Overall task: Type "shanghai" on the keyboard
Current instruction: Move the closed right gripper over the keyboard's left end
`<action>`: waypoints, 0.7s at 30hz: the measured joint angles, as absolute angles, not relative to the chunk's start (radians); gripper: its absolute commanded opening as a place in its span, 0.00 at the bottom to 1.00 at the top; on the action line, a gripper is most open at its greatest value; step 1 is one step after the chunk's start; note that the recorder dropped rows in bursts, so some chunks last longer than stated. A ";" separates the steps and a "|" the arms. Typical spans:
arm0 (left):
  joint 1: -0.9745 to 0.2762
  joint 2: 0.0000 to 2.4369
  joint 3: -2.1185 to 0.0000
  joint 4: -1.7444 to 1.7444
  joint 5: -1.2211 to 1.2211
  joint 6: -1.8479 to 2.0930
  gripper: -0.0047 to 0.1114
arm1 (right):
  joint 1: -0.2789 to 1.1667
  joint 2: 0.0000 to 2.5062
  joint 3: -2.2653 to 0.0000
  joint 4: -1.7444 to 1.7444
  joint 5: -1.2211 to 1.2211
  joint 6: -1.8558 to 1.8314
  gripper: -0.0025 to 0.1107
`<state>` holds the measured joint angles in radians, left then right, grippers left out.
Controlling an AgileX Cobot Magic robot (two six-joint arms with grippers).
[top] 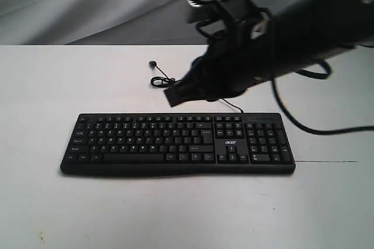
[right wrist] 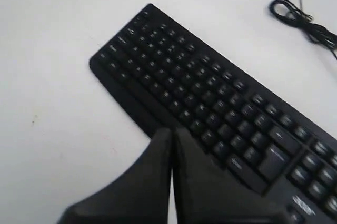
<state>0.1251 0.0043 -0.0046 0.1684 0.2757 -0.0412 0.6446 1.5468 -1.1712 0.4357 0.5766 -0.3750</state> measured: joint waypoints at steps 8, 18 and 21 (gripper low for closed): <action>0.125 0.004 -0.005 0.168 0.276 -0.041 0.04 | 0.709 1.863 -1.419 0.512 0.611 -0.473 0.02; 0.125 0.004 -0.005 0.168 0.276 -0.041 0.04 | 0.763 2.140 -1.662 0.547 0.613 -0.589 0.02; 0.125 0.004 -0.005 0.168 0.276 -0.041 0.04 | 0.777 2.210 -1.723 0.553 0.609 -0.631 0.02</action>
<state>0.1251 0.0043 -0.0046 0.1684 0.2757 -0.0412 0.7770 2.2103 -1.7225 0.5534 0.6087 -0.6309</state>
